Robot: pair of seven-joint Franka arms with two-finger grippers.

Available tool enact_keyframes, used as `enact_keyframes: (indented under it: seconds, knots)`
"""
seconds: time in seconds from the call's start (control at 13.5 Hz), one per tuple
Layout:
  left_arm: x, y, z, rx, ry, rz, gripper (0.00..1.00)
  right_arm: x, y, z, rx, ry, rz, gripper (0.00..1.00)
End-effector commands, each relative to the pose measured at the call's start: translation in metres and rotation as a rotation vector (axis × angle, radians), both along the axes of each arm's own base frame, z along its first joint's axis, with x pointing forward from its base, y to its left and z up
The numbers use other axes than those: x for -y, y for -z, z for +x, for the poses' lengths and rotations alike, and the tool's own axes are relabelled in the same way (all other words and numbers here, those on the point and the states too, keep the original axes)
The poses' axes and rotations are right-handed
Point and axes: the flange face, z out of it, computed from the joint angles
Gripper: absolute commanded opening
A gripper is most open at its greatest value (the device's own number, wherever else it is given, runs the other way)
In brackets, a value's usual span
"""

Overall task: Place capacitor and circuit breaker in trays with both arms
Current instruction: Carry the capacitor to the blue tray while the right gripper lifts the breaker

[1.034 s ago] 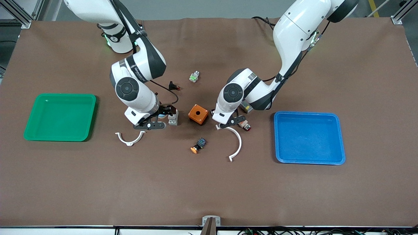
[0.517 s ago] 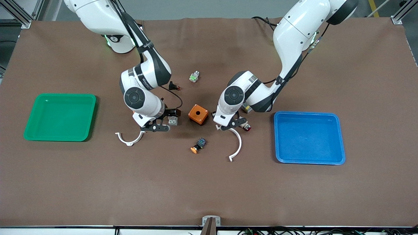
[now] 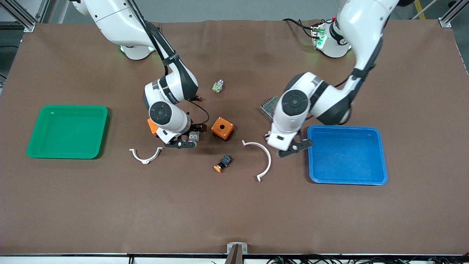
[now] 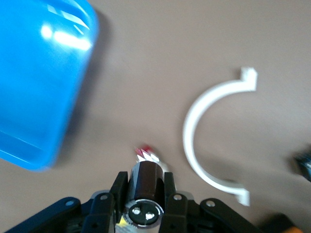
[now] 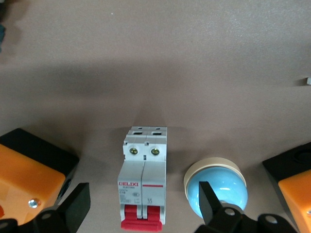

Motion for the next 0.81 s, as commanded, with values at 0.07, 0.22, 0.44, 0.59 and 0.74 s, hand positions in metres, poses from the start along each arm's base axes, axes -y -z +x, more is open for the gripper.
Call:
enact_keyframes:
  seconds: [0.07, 0.22, 0.44, 0.59, 0.74]
  knots:
    - [-0.103, -0.019, 0.035, -0.015, 0.100, 0.046, 0.00, -0.003, 0.002, -0.002, -0.005, 0.022, 0.008, 0.56]
    - [-0.170, -0.010, 0.051, -0.056, 0.138, 0.044, 0.00, -0.002, 0.002, -0.002, -0.005, 0.024, 0.008, 0.33]
    - [-0.247, 0.016, 0.066, -0.110, 0.191, 0.016, 0.00, 0.002, -0.005, 0.002, -0.006, 0.033, 0.010, 0.17]
    - [-0.280, 0.041, 0.071, -0.134, 0.204, -0.007, 0.00, 0.005, -0.025, 0.004, -0.039, 0.030, 0.005, 0.15]
    - [-0.312, 0.071, 0.075, -0.147, 0.201, -0.039, 0.00, 0.020, -0.069, 0.010, -0.065, 0.047, 0.010, 0.16]
